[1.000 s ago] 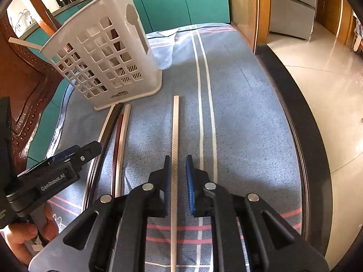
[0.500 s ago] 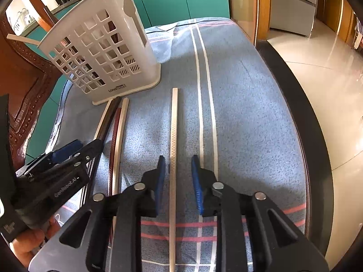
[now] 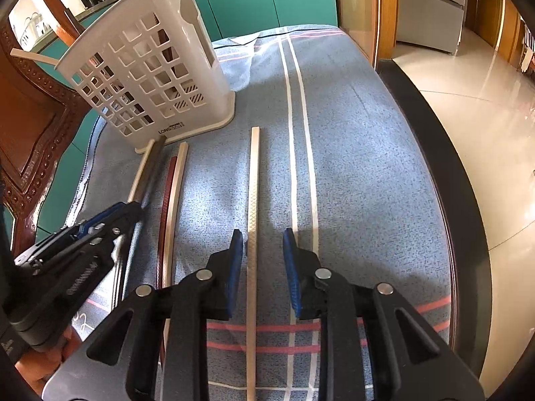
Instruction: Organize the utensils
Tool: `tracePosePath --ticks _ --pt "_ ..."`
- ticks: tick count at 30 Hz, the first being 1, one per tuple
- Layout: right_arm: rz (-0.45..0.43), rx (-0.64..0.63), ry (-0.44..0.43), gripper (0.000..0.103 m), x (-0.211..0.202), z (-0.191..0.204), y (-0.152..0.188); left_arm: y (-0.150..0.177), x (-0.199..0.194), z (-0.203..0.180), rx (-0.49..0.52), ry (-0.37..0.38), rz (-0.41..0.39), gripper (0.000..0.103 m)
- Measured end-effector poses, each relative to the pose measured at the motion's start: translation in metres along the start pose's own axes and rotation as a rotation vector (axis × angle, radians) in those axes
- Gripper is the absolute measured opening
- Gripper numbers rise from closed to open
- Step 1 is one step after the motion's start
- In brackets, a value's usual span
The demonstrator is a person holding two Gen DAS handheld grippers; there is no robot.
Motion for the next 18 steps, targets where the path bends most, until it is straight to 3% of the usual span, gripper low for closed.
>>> tracePosePath --ticks 9,18 --pt "-0.006 -0.006 0.011 0.026 0.002 0.002 -0.001 0.001 -0.014 0.02 -0.037 -0.013 -0.02 0.019" --pt "-0.01 -0.018 0.017 0.027 0.002 0.002 0.0 0.003 -0.003 0.025 -0.04 -0.056 0.024 0.02"
Point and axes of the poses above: each gripper's, at about its wrist camera, not at the fingertips, and x roughly the way its jaws point, z to its left, y to its underside, the point moved 1 cm from there along x, roughly the way its jaws point, and after that the axes turned 1 degree about -x, right-handed, at the moved point
